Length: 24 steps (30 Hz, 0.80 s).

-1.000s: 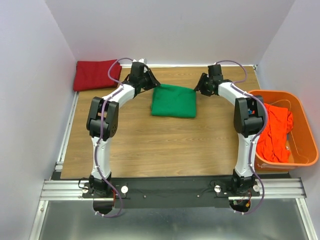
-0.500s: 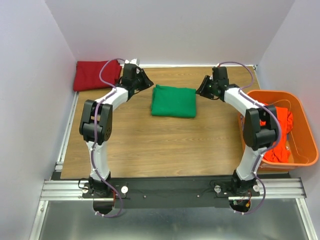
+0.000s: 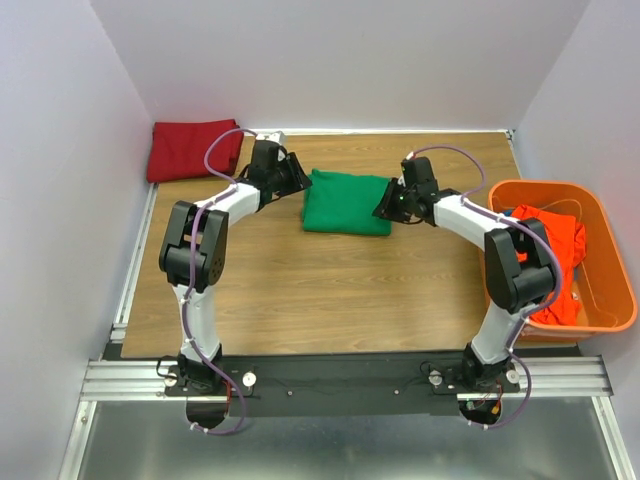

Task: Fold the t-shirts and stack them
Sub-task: Fold the long partially folded tshirt into a neat square

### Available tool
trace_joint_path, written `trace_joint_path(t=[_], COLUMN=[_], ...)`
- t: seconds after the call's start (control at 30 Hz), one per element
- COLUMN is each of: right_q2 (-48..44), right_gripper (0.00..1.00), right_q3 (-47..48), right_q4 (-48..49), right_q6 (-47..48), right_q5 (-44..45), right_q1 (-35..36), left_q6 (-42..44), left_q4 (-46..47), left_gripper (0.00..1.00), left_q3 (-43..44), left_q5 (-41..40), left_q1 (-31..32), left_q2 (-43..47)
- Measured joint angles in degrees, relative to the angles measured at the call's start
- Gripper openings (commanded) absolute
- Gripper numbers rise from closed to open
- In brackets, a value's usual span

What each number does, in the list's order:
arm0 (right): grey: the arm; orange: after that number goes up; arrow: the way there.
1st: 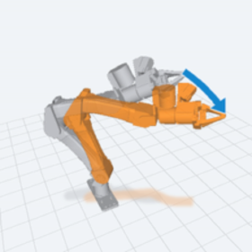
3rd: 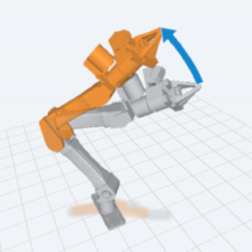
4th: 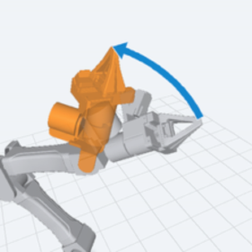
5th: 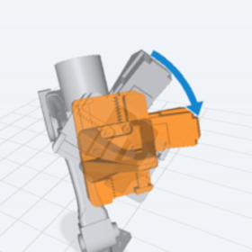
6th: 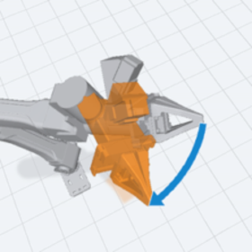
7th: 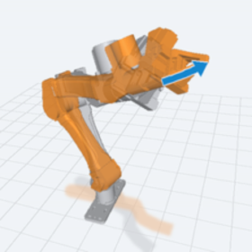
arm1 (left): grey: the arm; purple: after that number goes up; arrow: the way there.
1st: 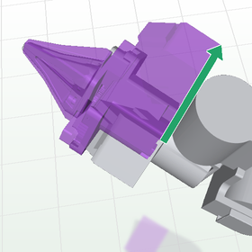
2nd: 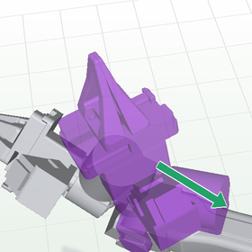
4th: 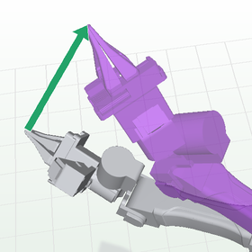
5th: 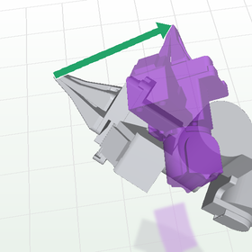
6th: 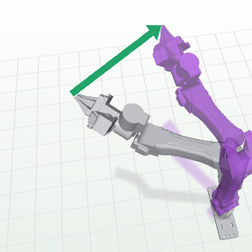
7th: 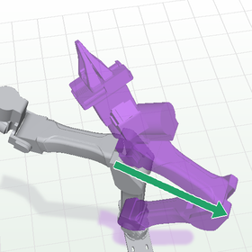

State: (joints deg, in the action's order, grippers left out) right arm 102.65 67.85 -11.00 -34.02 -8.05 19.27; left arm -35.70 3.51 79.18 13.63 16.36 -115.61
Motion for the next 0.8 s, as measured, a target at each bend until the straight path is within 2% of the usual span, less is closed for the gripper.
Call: trace_joint_path(t=[0.3, 0.6, 0.8], right_q2=[9.0, 10.7, 10.6], right_gripper=[0.33, 0.33, 0.34], right_q3=[2.5, 4.5, 4.6], right_q4=[1.0, 2.1, 2.1], right_q6=[-0.1, -0.1, -0.1], right_q5=[0.7, 1.1, 1.1], right_q1=[0.2, 0.2, 0.2], left_q6=[5.9, 11.4, 12.2], left_q4=[-4.7, -10.1, -12.9], left_gripper=[0.64, 0.66, 0.67], left_q3=[4.5, 10.1, 10.4], left_q5=[-1.5, -3.9, -7.2], left_q1=[0.0, 1.2, 1.8], left_q2=[-1.1, -6.7, -8.7])
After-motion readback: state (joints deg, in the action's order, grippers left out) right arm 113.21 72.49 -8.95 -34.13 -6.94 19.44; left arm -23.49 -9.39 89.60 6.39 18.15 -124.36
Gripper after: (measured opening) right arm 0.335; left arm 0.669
